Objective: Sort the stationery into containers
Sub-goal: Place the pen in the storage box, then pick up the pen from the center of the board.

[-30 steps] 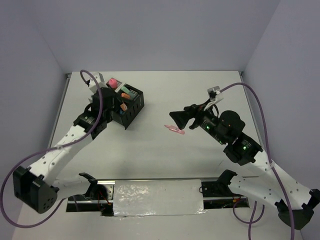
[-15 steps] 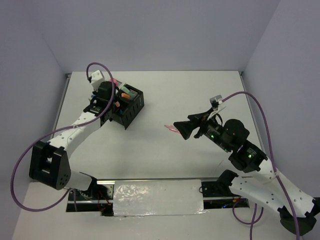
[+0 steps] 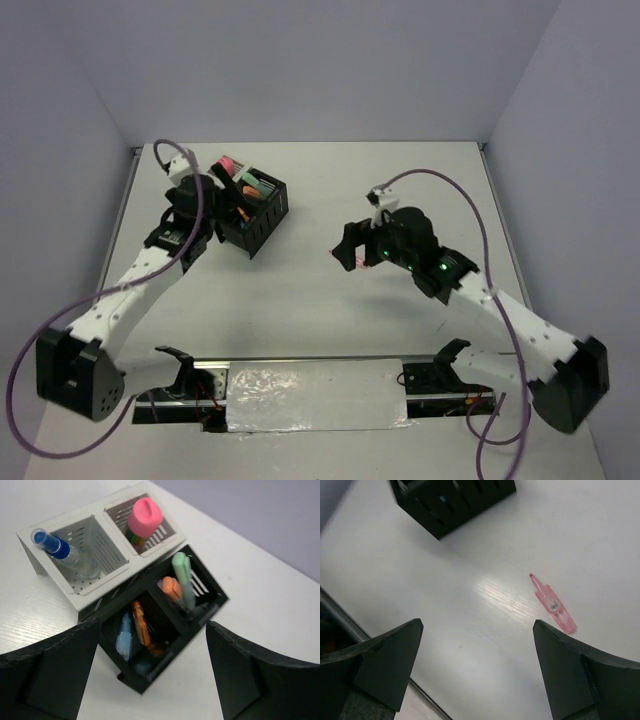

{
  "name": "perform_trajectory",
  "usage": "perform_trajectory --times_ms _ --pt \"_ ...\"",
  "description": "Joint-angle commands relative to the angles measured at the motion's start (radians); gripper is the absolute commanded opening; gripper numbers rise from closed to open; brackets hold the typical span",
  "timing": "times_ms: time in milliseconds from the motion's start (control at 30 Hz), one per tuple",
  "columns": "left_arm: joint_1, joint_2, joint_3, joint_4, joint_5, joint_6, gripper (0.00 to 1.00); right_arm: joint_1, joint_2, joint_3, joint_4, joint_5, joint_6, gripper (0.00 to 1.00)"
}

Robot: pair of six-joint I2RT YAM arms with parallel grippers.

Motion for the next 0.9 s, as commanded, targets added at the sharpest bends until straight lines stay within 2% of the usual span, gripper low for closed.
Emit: perform_trajectory --times_ms 0,133,200,300,433,600,800,867 --pt "0.003 -0.19 -0.02 -0.09 0.13 -0.008 0.99 -0.046 0.184 0.094 -0.079 -0.122 -0.172 0.99" --pt "0.002 -0.352 -0.089 -0.171 0.329 0.095 0.99 -0.05 0.428 0.195 -0.191 0.027 -0.287 0.97" --pt "0.002 -0.438 -0.124 -0.214 0.328 0.105 0.99 -0.052 0.513 0.272 -0.227 0.074 -0.357 0.92" --pt "0.002 -0.517 -0.17 -0.268 0.351 0.12 0.99 -0.058 0.686 0.355 -0.292 0.064 -0.451 0.86" --pt "0.002 -0.563 -0.184 -0.3 0.412 0.138 0.99 -0.064 0.786 0.399 -0.33 0.019 -0.527 0.81" --pt "0.002 -0.564 -0.176 -0.305 0.44 0.148 0.99 -0.066 0.906 0.435 -0.33 0.125 -0.524 0.79" --pt "0.002 -0.569 -0.193 -0.296 0.425 0.135 0.99 -0.067 0.955 0.41 -0.298 0.133 -0.531 0.71" --pt "0.002 -0.569 -0.195 -0.294 0.428 0.132 0.99 -0.07 0.966 0.41 -0.31 0.09 -0.528 0.63"
